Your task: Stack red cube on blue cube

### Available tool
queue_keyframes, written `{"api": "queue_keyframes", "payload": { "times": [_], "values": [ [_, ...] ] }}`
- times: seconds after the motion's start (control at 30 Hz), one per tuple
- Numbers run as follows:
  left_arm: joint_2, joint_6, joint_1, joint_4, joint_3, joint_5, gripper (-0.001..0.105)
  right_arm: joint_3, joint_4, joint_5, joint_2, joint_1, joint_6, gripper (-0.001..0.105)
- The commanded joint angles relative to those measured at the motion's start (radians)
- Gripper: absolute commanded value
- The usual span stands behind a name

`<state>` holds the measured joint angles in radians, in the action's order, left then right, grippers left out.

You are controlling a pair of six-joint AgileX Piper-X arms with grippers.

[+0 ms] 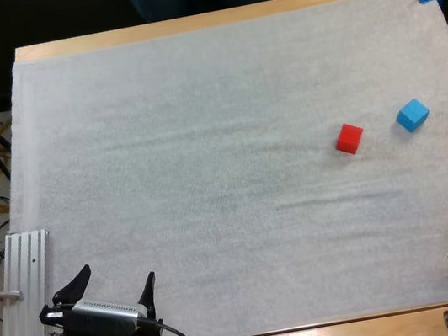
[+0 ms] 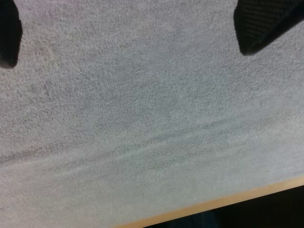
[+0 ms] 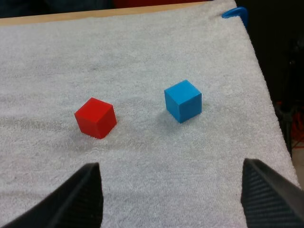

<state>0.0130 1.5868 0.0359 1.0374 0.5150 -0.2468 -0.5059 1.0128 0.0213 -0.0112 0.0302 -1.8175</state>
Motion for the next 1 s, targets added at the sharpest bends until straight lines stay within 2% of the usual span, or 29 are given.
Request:
{"api": "queue_keyframes", "payload": {
  "times": [0.0, 0.33, 0.5, 0.7, 0.97],
  "values": [
    [0.136, 0.011, 0.003, -0.014, 0.003, -0.003, 0.087, -0.006, -0.013, -0.003, -0.037, -0.004, -0.010, 0.061],
    [0.136, 0.013, 0.003, -0.014, 0.003, -0.003, 0.087, -0.006, -0.013, -0.003, -0.037, -0.004, -0.010, 0.061],
    [0.118, 0.056, 0.003, -0.019, 0.012, -0.031, 0.087, -0.028, -0.005, -0.003, -0.020, -0.004, -0.010, 0.061],
    [0.007, 0.067, -0.008, -0.012, 0.095, -0.065, 0.087, -0.123, 0.017, -0.007, 0.101, -0.004, -0.028, 0.061],
    [-0.216, 0.020, -0.170, -0.012, 0.265, -0.081, 0.087, -0.273, 0.017, -0.144, 0.316, -0.004, -0.048, 0.061]
  ]
}}
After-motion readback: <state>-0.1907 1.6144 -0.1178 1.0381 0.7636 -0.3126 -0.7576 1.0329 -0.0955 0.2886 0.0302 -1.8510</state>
